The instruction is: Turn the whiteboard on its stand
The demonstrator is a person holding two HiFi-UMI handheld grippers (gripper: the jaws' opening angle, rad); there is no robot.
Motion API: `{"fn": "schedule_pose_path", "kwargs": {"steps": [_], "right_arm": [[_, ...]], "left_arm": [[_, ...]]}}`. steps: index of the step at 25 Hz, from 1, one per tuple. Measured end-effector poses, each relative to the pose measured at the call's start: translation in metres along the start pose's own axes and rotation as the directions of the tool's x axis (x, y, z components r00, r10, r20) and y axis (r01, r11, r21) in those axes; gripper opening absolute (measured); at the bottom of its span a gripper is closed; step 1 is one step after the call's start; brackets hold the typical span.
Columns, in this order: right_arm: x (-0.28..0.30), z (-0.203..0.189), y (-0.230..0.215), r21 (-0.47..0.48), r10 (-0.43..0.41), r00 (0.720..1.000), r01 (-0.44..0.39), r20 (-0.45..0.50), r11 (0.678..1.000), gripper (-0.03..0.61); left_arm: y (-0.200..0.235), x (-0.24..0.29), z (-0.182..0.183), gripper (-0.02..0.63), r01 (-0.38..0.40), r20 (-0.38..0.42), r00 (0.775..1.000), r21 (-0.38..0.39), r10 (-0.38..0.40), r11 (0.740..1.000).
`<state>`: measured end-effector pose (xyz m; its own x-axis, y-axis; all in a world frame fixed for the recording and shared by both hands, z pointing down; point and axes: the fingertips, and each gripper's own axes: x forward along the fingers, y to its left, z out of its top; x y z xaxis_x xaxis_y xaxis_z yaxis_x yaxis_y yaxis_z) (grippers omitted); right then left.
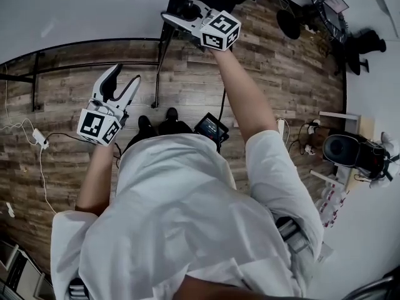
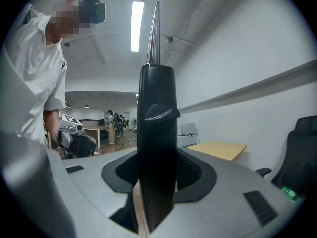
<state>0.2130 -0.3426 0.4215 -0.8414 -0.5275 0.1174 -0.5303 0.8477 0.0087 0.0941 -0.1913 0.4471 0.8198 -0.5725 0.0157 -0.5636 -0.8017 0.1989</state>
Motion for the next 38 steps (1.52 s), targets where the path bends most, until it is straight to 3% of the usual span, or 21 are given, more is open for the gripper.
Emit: {"fn": "schedule_pose_path", "kwargs": {"steps": [4, 12, 20, 38], "right_arm": [[-0.012, 0.0, -0.004, 0.003, -0.012, 1.0, 0.012, 0.005, 1.0, 0.172], [-0.062, -0.003, -0.021, 0.023, -0.032, 0.999, 0.032, 0.015, 0.999, 0.172], [-0.105, -0.003, -0.028, 0.021, -0.027, 0.999, 0.027, 0.031, 0.999, 0.172], [-0.192, -0.017, -0.043, 0.007, -0.026, 0.999, 0.025, 0.035, 1.0, 0.172]], "left_arm": [[-0.019, 0.01, -0.001, 0.256, 0.05, -0.02, 0.999, 0.036, -0.049, 0.998], [-0.041, 0.043, 0.012, 0.256, -0.034, 0.01, 0.999, 0.062, 0.034, 0.997], [-0.072, 0.079, 0.009, 0.256, -0.088, -0.026, 0.996, 0.108, 0.091, 0.99], [-0.136, 0.137, -0.008, 0.256, -0.044, -0.03, 0.998, 0.114, 0.048, 0.993]]}}
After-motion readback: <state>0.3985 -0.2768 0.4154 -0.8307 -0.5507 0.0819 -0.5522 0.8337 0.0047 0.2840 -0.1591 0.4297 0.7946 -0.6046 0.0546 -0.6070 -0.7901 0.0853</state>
